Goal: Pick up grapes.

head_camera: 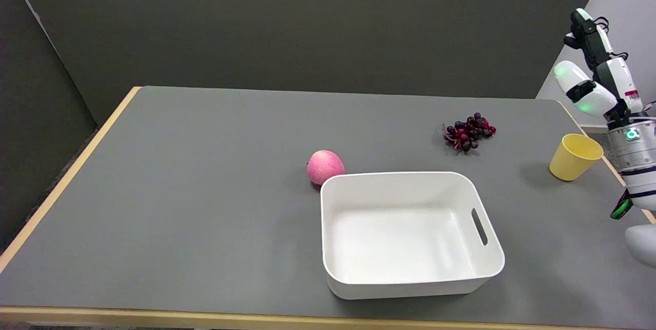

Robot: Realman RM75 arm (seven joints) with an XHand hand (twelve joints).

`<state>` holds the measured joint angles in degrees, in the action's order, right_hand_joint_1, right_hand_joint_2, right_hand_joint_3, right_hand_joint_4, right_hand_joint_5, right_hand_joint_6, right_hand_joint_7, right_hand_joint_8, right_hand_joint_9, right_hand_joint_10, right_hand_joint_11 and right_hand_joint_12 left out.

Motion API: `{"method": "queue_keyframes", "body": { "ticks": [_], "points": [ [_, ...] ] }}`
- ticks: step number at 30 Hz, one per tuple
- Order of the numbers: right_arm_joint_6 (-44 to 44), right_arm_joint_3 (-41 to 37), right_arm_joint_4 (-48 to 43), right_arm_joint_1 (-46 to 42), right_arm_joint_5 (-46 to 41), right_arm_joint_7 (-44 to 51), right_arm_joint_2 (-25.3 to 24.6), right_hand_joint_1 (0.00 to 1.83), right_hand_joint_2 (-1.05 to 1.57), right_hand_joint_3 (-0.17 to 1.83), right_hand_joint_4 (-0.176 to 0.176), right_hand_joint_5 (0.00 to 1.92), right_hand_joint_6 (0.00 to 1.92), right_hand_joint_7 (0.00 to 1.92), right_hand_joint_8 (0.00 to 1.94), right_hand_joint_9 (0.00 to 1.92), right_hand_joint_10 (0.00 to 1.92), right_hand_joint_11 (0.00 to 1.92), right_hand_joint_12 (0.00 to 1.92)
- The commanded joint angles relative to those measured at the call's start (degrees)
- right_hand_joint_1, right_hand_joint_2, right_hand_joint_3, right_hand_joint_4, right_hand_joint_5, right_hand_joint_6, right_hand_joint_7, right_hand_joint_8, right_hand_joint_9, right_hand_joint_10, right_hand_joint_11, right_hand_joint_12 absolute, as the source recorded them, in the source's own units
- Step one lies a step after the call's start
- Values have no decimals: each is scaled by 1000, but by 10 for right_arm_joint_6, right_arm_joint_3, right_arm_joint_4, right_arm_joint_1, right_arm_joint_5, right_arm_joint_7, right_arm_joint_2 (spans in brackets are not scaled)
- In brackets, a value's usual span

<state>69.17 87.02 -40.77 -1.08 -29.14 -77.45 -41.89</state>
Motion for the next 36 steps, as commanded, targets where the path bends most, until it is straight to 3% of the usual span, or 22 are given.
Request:
{"method": "queue_keyframes", "body": {
  "ticks": [1, 21, 29, 31, 33, 36],
  "points": [
    [-31, 4, -12, 5, 6, -3, 2, 277, 656, 1034, 5, 24, 232, -1, 157, 10, 251, -1, 703],
    [-78, -1, -51, 8, 22, 9, -4, 199, 673, 924, 18, 17, 273, 0, 198, -1, 291, -1, 692],
    [-163, 2, -98, 18, 63, 149, -3, 296, 657, 922, 11, 21, 277, 1, 203, 0, 286, -1, 638],
    [-194, 2, -112, 18, 64, 197, -3, 342, 622, 952, -15, 28, 277, 18, 176, -1, 298, -1, 695],
    [-245, -2, -133, 18, 75, 263, -3, 336, 668, 853, -32, 36, 289, 4, 224, -1, 303, -1, 654],
    [-317, -3, -153, 17, 74, 334, -3, 346, 595, 937, -60, 44, 323, 42, 161, -1, 308, -1, 698]
  ]
}}
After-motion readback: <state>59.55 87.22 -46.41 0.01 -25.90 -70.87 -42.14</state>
